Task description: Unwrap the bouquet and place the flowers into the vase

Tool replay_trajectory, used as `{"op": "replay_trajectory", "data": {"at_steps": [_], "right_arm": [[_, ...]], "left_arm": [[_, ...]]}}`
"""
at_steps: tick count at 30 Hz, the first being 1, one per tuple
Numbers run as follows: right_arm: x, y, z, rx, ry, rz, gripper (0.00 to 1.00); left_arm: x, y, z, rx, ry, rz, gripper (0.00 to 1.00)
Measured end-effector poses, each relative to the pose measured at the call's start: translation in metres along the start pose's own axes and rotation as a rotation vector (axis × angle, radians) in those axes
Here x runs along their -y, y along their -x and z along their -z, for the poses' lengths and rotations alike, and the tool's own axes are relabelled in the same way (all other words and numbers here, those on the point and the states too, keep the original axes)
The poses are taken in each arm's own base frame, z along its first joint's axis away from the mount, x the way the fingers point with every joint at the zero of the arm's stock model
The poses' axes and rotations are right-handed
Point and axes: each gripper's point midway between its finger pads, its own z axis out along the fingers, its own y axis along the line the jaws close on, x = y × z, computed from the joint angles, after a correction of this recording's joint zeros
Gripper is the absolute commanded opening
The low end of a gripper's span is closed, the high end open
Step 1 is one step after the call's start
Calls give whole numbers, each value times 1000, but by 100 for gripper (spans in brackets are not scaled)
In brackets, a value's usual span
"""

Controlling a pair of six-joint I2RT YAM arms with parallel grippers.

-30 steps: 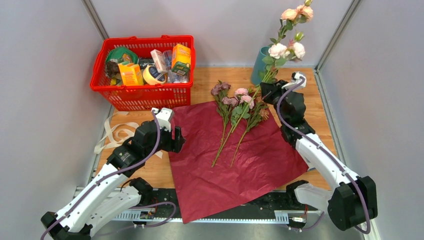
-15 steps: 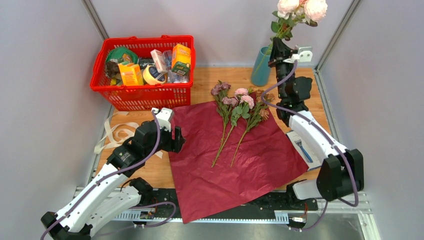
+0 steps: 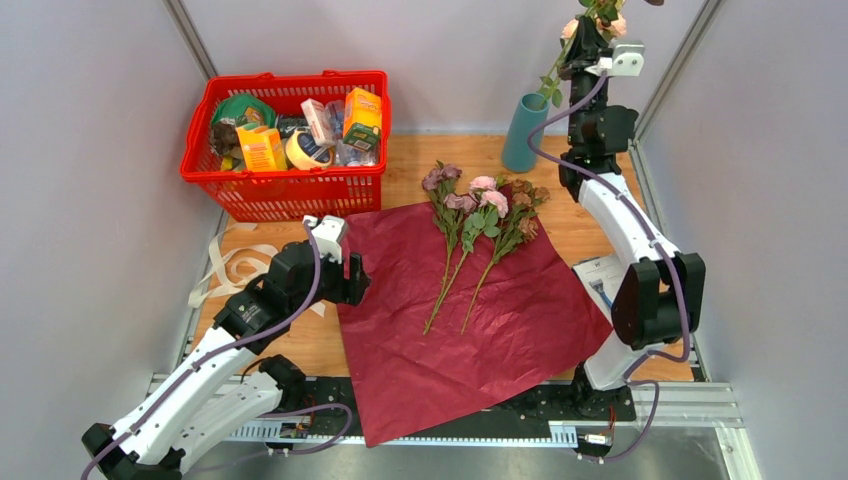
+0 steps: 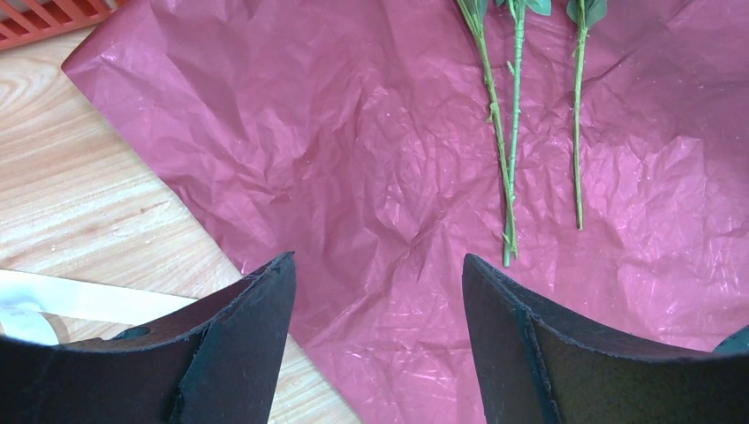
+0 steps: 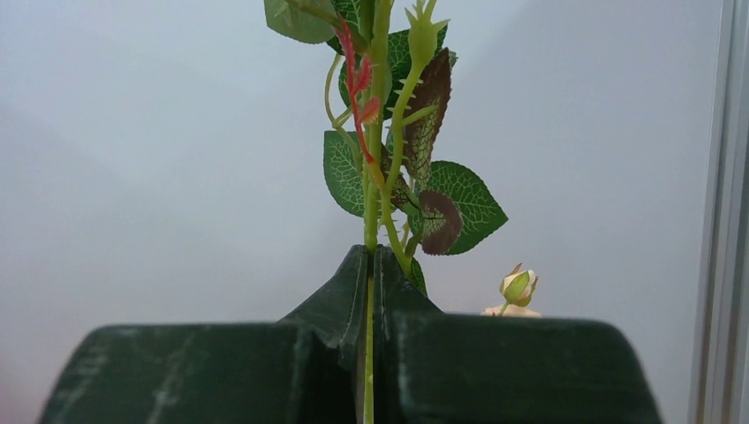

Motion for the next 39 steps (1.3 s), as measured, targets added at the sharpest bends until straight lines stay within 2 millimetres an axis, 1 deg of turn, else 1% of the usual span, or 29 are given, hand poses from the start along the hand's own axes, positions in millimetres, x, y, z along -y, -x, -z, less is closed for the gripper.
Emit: {"op": "replay_trajectory", "data": {"at_steps": [3, 6, 11, 13, 15, 18, 19, 22, 25, 27, 30, 31, 33, 36, 39], "right_arm": [[5, -18, -8, -11, -11, 10, 0], [9, -48, -11, -47, -20, 22, 0], [11, -98, -7, -116, -21, 37, 0], [11, -117, -3, -147, -20, 38, 0], [11, -130, 3, -173, -20, 37, 0], [14, -151, 19, -222, -34, 20, 0], [14, -158, 24, -242, -41, 11, 2], [16, -185, 41, -348, -66, -25, 4], [15, -206, 49, -458, -76, -40, 6], [14, -214, 50, -510, -81, -52, 11], [13, -222, 53, -577, -94, -73, 30], [13, -224, 55, -600, -101, -82, 34], [14, -230, 61, -641, -117, -95, 39], [16, -243, 75, -715, -143, -105, 44], [16, -251, 88, -772, -159, -116, 51]], "left_arm": [[0, 0, 0, -1, -2, 0, 77], [0, 0, 0, -1, -2, 0, 77], [0, 0, 0, -1, -2, 0, 77], [0, 0, 0, -1, -2, 0, 77], [0, 0, 0, -1, -1, 0, 77], [0, 0, 0, -1, -2, 0, 77], [0, 0, 0, -1, -1, 0, 77], [0, -1, -1, -4, -1, 0, 77], [0, -1, -1, -6, 0, 0, 77], [0, -1, -1, -7, 0, -1, 77], [0, -1, -1, -8, 0, -1, 77], [0, -1, -1, -8, 0, -1, 77], [0, -1, -1, -8, 0, 0, 77], [0, -1, -1, -7, 0, 0, 77], [0, -1, -1, -7, 1, -1, 77]]}}
